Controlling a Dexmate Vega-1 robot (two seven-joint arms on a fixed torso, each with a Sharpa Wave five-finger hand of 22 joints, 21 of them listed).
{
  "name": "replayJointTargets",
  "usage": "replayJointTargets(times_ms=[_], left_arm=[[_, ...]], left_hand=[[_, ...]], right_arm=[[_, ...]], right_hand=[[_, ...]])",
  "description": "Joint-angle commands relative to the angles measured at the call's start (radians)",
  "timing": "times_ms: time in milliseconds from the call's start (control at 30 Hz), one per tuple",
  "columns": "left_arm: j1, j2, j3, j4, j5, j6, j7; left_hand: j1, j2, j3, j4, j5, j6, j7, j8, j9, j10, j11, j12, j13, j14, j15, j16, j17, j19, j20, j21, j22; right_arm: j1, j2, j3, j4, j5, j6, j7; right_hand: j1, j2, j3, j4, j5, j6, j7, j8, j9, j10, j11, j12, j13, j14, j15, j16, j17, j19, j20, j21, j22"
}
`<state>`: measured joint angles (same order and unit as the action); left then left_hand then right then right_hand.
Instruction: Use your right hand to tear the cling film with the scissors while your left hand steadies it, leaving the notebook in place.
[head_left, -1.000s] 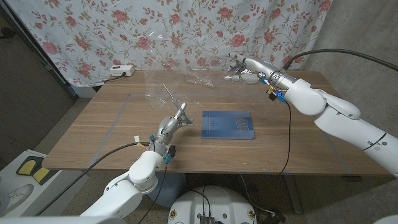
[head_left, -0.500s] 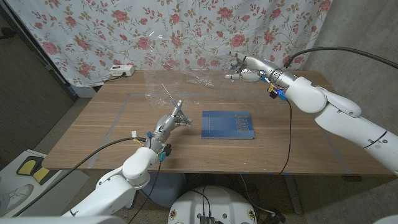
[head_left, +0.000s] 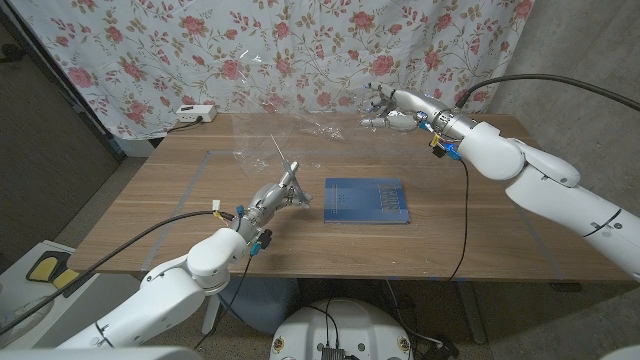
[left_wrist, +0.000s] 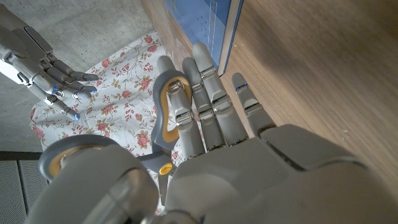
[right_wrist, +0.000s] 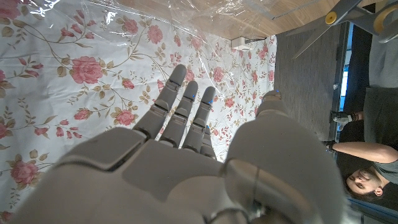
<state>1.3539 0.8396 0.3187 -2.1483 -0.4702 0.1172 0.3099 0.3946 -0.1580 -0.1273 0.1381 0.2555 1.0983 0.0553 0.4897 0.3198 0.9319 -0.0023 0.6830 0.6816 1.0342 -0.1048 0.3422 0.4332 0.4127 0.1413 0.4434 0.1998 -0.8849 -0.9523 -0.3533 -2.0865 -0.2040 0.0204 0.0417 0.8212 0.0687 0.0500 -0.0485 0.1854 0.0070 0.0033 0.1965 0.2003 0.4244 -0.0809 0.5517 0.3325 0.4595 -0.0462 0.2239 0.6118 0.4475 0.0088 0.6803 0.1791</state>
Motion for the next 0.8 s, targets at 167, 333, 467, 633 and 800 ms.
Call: replayJointTargets(times_ms=[167, 333, 467, 633, 800], left_arm=[[0.026, 0.046, -0.015, -0.037, -0.003, 0.023, -0.005], [0.042, 0.047, -0.020, -0.044, -0.004, 0.018, 0.002], [0.047, 0.049, -0.021, -0.047, -0.011, 0.020, -0.002], [0.054, 0.049, -0.022, -0.054, -0.012, 0.022, 0.004], [0.052, 0.054, -0.020, -0.058, -0.014, 0.027, -0.003]], left_hand=[[0.003, 0.010, -0.012, -0.002, 0.013, -0.026, 0.022, -0.009, -0.004, 0.048, -0.028, -0.010, -0.004, -0.008, -0.004, 0.009, 0.005, 0.004, 0.004, -0.004, 0.002], [0.006, 0.013, -0.015, -0.004, 0.017, -0.025, 0.021, -0.013, -0.010, 0.049, -0.026, -0.015, -0.010, -0.012, -0.003, 0.009, 0.006, 0.003, 0.004, -0.005, 0.002], [0.009, 0.016, -0.017, -0.006, 0.020, -0.025, 0.022, -0.017, -0.015, 0.051, -0.023, -0.016, -0.011, -0.013, 0.000, 0.011, 0.007, 0.003, 0.004, -0.006, 0.001], [0.013, 0.020, -0.020, -0.008, 0.024, -0.024, 0.025, -0.020, -0.017, 0.057, -0.026, -0.017, -0.013, -0.006, -0.003, 0.016, 0.008, 0.005, 0.003, -0.007, 0.001], [0.016, 0.022, -0.022, -0.009, 0.026, -0.024, 0.024, -0.022, -0.017, 0.054, -0.028, -0.017, -0.009, -0.010, -0.003, 0.016, 0.009, 0.005, 0.003, -0.009, 0.001]], right_arm=[[-0.015, 0.025, -0.032, -0.004, -0.113, -0.115, -0.087], [-0.008, 0.051, -0.066, 0.001, -0.177, -0.187, -0.119], [0.006, 0.072, -0.099, 0.029, -0.211, -0.181, -0.145], [0.017, 0.101, -0.136, 0.048, -0.272, -0.186, -0.187], [0.035, 0.127, -0.161, 0.070, -0.297, -0.195, -0.197]], right_hand=[[-0.009, 0.000, -0.001, -0.006, 0.006, 0.006, 0.007, 0.009, 0.001, -0.012, 0.001, -0.007, 0.002, -0.007, -0.106, 0.001, -0.004, 0.002, 0.007, -0.001, 0.003], [-0.022, -0.006, -0.008, -0.003, 0.005, 0.006, 0.010, 0.009, 0.001, -0.018, 0.001, -0.010, 0.002, -0.008, -0.103, 0.001, -0.005, 0.002, 0.012, -0.003, 0.003], [-0.029, -0.015, -0.013, -0.005, 0.005, 0.013, 0.015, 0.010, 0.001, 0.014, 0.001, 0.004, 0.004, -0.006, -0.102, 0.002, -0.008, 0.006, 0.016, -0.005, 0.003], [-0.033, -0.027, -0.018, -0.009, 0.006, 0.032, 0.018, 0.016, 0.001, 0.015, 0.002, 0.006, 0.005, -0.002, -0.102, 0.003, -0.011, 0.011, 0.018, -0.005, 0.002], [-0.034, -0.033, -0.021, -0.011, 0.007, 0.035, 0.017, 0.016, 0.001, 0.009, 0.002, 0.005, 0.006, -0.005, -0.101, 0.002, -0.012, 0.014, 0.018, -0.006, 0.002]])
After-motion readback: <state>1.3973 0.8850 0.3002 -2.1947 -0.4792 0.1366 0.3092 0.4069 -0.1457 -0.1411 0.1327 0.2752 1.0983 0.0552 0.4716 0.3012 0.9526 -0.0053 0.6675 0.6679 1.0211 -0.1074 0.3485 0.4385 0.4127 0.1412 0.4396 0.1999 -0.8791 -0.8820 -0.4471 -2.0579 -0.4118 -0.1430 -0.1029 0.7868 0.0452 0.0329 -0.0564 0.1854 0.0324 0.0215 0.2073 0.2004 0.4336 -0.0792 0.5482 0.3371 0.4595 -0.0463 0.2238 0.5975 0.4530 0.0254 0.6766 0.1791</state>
